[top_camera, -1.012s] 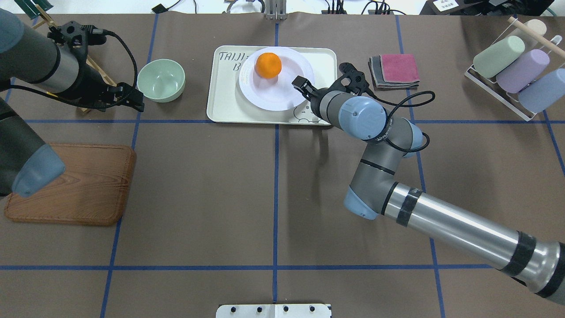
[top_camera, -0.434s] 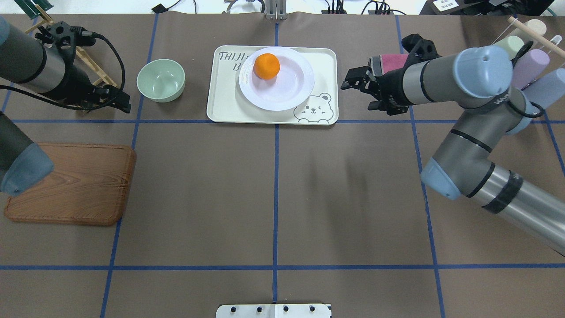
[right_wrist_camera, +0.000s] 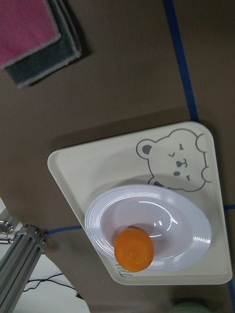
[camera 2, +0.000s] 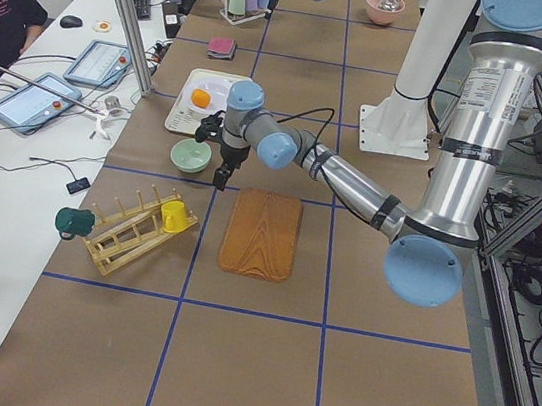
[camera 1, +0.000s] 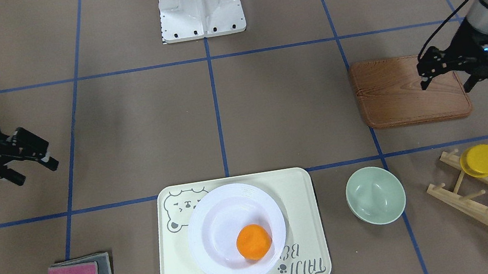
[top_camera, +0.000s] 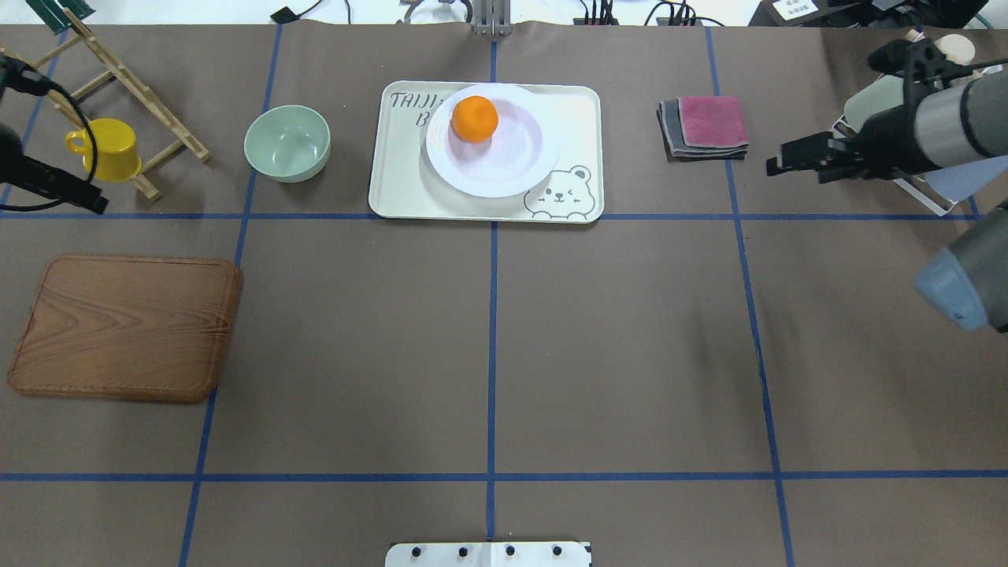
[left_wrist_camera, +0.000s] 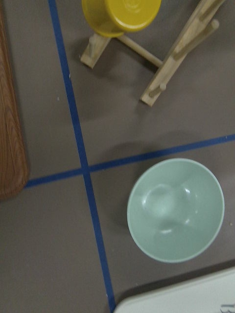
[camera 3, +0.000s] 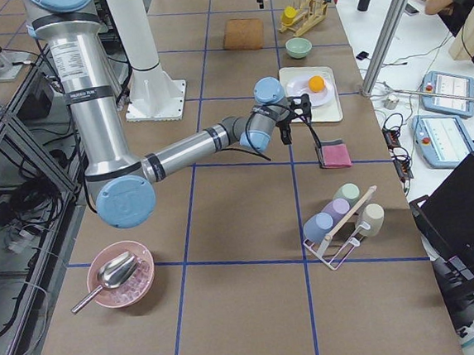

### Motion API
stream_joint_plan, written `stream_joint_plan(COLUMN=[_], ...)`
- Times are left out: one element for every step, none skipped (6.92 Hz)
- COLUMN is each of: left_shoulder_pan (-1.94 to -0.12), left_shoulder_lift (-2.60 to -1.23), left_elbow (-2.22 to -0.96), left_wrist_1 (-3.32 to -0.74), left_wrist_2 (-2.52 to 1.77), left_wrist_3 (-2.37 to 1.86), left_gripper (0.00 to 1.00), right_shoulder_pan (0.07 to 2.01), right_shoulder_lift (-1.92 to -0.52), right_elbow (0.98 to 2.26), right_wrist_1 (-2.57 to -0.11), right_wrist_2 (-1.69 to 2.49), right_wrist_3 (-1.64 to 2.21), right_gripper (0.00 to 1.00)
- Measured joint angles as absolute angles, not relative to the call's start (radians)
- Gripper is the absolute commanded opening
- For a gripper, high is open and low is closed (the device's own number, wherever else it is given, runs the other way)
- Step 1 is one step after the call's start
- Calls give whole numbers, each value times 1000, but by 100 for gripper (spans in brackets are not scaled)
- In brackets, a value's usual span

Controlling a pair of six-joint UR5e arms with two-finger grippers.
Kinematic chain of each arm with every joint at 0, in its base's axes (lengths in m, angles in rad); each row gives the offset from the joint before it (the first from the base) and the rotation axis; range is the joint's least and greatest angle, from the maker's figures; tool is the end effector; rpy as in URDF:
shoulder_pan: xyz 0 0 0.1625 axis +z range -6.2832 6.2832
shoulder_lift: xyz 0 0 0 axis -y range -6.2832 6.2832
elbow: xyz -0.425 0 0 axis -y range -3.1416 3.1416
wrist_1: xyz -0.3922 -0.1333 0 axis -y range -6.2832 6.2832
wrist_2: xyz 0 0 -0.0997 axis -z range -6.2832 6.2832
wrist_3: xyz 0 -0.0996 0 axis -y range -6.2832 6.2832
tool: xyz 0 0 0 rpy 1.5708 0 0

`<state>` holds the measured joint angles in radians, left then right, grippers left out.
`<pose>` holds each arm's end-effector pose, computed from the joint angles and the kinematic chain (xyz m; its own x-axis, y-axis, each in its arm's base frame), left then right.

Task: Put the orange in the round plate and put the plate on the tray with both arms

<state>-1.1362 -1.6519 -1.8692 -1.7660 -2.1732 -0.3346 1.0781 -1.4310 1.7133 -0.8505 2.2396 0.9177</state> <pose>0.1522 -0.5104 0.4555 0.6995 0.3416 -0.6277 -0.1310 0.9248 0.3573 -0.1997 -0.5232 0.4321 0.4720 -0.1288 0.8722 -0.1980 0.9485 0.2472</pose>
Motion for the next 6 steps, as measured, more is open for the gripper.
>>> stream_joint_plan(left_shoulder_pan=[-1208, -1274, -1324, -1358, -1377, -1390], left_shoulder_lift=[-1594, -1562, -1549, -1536, -1518, -1504], left_elbow=[-1863, -1842, -1811, -1787, -1776, -1774], left_wrist_1=[-1765, -1761, -1758, -1755, -1749, -1732], left_wrist_2=[-2187, -2214, -2263, -2302, -2319, -2326], left_wrist_3=[-194, -103, -61, -45, -40, -37], left_gripper=[98, 98, 98, 98, 98, 98], right_shoulder_pan=[1156, 1244, 1312, 1359, 1385, 1399], right_shoulder_lift=[-1473, -1507, -1551, -1610, -1667, -1726], right_elbow=[1715, 1721, 1726, 1729, 1733, 1744], right_wrist_1=[-939, -1049, -1109, -1136, -1146, -1151], right_wrist_2=[2269, 2291, 2312, 2332, 2341, 2344], right_wrist_3=[739, 602, 503, 443, 418, 391], right_gripper=[100, 100, 100, 100, 100, 100])
